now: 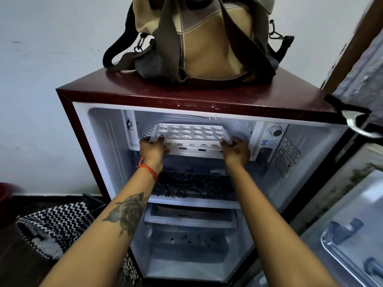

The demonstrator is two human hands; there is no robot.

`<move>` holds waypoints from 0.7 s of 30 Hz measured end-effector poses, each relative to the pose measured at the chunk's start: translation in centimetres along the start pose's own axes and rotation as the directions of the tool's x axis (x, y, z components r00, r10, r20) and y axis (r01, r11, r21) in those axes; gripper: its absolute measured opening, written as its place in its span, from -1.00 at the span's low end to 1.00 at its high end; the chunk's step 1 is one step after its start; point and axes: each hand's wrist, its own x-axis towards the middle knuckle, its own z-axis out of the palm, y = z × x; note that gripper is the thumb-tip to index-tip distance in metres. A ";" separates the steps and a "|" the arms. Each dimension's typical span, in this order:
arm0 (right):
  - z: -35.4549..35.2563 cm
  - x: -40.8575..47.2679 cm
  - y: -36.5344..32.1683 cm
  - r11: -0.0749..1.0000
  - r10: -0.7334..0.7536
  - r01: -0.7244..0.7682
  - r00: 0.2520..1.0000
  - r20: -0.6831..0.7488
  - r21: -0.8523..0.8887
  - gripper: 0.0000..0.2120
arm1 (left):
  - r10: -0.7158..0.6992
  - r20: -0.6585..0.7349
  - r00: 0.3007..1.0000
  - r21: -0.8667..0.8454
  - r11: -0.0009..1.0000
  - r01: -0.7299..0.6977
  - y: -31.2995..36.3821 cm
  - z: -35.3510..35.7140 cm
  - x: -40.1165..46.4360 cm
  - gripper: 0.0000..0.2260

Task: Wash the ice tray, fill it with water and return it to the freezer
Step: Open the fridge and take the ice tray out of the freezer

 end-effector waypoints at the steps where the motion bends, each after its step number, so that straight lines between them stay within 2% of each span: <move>1: -0.2 -0.5 -0.1 1.000 0.003 -0.003 1.000 0.000 0.020 -0.59 | 0.010 -0.012 1.000 -0.015 1.000 -0.010 0.1 -0.2 -0.5 -0.86; 4: -0.9 -2.4 -0.3 0.998 -0.003 0.004 1.000 -0.016 0.064 -0.62 | 0.017 -0.017 1.000 -0.070 0.997 -0.019 0.4 -1.1 -2.1 -0.77; 8: -2.3 -5.0 0.1 0.988 0.026 -0.017 0.998 -0.053 0.155 -0.56 | 0.028 0.000 1.000 -0.090 0.996 -0.028 0.2 -2.6 -3.4 -0.97; 12: -3.6 -7.9 1.4 0.973 0.050 -0.034 0.996 -0.068 0.228 -0.61 | -0.019 0.065 0.998 -0.116 0.993 0.027 -0.1 -4.4 -5.6 -0.89; 14: -4.2 -9.5 2.6 0.959 0.103 -0.080 0.992 -0.070 0.271 -0.52 | -0.052 0.085 0.995 -0.127 0.990 0.063 -0.1 -5.6 -7.1 -0.90; 17: -5.6 -13.2 3.2 0.920 0.168 -0.129 0.983 -0.075 0.371 -0.39 | -0.088 0.153 0.984 -0.122 0.987 0.107 0.1 -7.5 -9.2 -0.81; 21: -8.1 -19.3 3.4 0.894 0.186 -0.115 0.975 -0.124 0.434 -0.52 | -0.114 0.221 0.969 -0.059 0.990 0.130 0.0 -10.2 -12.5 -0.67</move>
